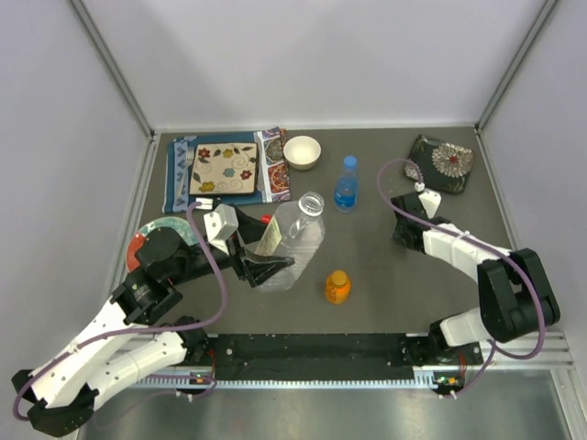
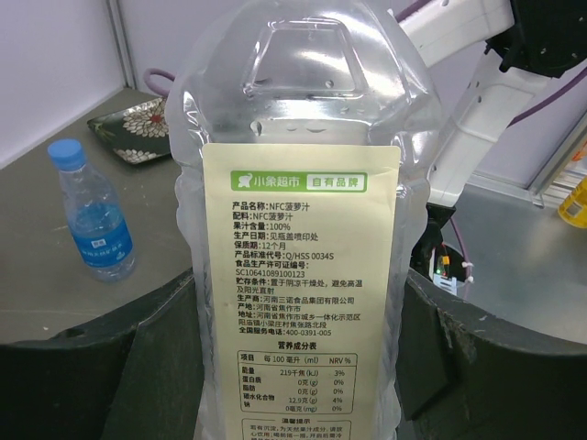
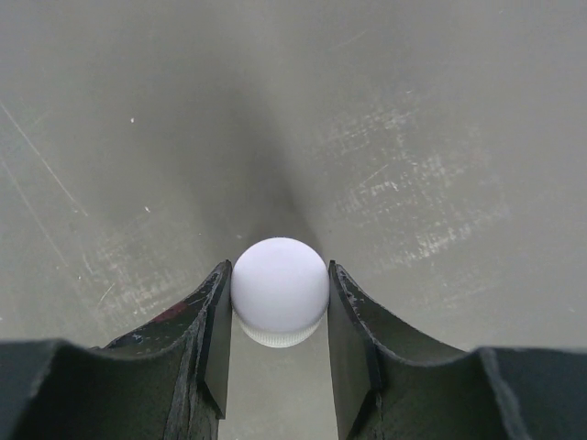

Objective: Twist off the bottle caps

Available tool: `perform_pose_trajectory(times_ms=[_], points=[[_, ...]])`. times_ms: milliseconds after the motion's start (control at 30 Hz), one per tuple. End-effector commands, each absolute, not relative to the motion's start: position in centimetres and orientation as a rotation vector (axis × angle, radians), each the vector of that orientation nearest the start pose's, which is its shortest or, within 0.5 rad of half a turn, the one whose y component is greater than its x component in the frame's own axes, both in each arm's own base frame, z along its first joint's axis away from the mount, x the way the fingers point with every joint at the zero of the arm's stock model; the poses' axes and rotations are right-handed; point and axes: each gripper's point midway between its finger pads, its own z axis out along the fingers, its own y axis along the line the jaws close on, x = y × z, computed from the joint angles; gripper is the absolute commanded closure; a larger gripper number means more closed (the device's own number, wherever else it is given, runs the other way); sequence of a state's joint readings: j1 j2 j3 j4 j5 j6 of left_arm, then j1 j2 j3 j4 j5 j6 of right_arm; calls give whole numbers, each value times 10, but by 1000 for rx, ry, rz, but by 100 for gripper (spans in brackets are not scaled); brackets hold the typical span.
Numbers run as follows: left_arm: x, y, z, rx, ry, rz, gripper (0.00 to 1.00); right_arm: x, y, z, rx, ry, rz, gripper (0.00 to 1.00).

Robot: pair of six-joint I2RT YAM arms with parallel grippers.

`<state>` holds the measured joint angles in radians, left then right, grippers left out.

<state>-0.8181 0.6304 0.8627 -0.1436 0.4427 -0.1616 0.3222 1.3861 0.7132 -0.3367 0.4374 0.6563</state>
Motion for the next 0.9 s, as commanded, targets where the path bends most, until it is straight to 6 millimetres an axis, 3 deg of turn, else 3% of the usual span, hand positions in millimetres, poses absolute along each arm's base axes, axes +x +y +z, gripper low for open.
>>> perform_pose_trajectory(times_ms=[0, 167, 333, 467, 633, 733, 867], points=[[124, -245, 377, 823, 1290, -1091, 79, 320, 54, 40, 579, 2364, -104, 100], [127, -246, 373, 824, 1296, -1078, 80, 320, 55, 29, 562, 2407, -119, 99], [130, -250, 368, 832, 1308, -1073, 80, 321, 60, 23, 542, 2448, -102, 76], [132, -251, 365, 837, 1314, -1067, 80, 318, 64, 20, 542, 2467, -83, 51], [134, -252, 361, 844, 1321, -1061, 80, 320, 67, 29, 542, 2459, -59, 38], [135, -254, 359, 848, 1325, -1059, 80, 322, 67, 47, 551, 2429, -37, 34], [139, -255, 358, 846, 1330, -1047, 80, 328, 72, 109, 562, 2300, 74, 27]])
